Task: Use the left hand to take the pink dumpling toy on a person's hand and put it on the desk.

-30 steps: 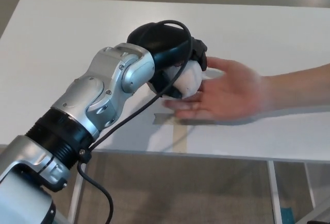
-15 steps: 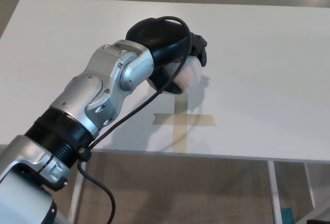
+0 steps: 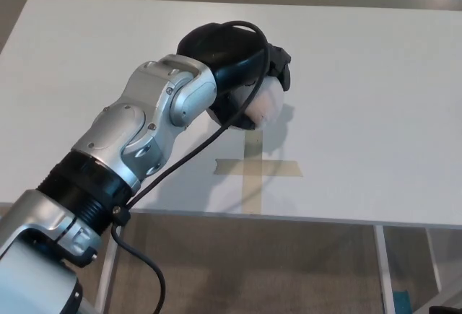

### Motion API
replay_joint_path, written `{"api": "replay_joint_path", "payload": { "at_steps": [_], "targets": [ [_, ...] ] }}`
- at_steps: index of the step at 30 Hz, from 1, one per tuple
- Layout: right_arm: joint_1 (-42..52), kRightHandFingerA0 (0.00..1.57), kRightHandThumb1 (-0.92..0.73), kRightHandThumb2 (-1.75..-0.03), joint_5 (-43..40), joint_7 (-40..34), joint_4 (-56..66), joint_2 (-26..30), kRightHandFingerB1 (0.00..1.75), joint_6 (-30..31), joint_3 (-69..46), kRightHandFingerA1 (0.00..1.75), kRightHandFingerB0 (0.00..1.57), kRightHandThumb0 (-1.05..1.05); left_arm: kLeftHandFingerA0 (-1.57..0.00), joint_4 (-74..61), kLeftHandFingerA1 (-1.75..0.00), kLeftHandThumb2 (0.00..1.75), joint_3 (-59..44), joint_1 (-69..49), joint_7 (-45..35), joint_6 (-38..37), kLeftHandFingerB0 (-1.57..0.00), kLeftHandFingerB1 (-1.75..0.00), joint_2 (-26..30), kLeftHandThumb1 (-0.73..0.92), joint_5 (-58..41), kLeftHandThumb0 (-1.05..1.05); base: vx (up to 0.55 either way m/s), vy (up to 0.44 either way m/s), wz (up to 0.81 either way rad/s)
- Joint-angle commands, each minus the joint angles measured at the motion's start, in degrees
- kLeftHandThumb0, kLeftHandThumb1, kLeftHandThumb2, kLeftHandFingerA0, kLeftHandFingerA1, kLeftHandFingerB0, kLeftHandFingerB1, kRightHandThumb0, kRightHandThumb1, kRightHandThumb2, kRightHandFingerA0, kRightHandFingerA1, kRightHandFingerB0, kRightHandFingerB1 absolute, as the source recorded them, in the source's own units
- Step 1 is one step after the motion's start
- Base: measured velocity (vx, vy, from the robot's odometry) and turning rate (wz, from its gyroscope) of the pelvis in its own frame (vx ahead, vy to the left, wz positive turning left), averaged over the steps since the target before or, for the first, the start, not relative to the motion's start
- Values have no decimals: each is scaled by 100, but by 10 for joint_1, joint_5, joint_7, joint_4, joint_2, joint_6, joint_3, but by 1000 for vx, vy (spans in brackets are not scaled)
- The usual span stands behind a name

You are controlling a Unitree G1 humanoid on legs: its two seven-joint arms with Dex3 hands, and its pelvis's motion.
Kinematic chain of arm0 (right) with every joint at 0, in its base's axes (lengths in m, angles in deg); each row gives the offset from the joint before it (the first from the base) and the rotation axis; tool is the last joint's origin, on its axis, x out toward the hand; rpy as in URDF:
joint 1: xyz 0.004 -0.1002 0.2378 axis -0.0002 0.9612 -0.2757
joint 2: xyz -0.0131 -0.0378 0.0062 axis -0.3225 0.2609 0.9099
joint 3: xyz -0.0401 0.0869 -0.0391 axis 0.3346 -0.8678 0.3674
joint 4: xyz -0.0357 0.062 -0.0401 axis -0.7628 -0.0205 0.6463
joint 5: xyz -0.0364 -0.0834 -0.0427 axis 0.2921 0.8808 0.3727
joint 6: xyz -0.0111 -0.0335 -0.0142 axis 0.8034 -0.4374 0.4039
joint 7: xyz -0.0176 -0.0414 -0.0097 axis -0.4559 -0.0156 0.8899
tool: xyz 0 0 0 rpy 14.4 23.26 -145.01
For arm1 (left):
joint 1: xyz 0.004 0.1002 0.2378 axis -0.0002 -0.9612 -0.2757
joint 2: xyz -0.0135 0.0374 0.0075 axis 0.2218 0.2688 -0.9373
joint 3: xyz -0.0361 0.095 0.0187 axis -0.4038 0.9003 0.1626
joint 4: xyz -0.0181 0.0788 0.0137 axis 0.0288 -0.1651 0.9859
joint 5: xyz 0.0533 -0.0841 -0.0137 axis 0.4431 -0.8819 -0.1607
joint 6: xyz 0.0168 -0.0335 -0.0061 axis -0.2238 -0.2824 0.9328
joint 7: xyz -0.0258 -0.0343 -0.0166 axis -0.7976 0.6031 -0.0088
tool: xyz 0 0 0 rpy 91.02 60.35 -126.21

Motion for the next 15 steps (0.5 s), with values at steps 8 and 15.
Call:
{"api": "replay_joint_path", "payload": {
  "at_steps": [8, 15],
  "targets": [
    [0, 57, -74, -62, -4, 10, -3, 6, 40, 10, -1, 43, 49, -27, -70, -88, -159, 64, -125, -6, -13, -61, -86, -77, 75, 73, -63, -28, 0, 0, 0],
    [9, 57, -74, -62, -2, 12, -3, 8, 40, 7, 1, 43, 49, -27, -91, -88, -125, 93, -192, -47, -19, -91, -68, -63, 151, 63, -80, -37, 0, 0, 0]
  ]
}}
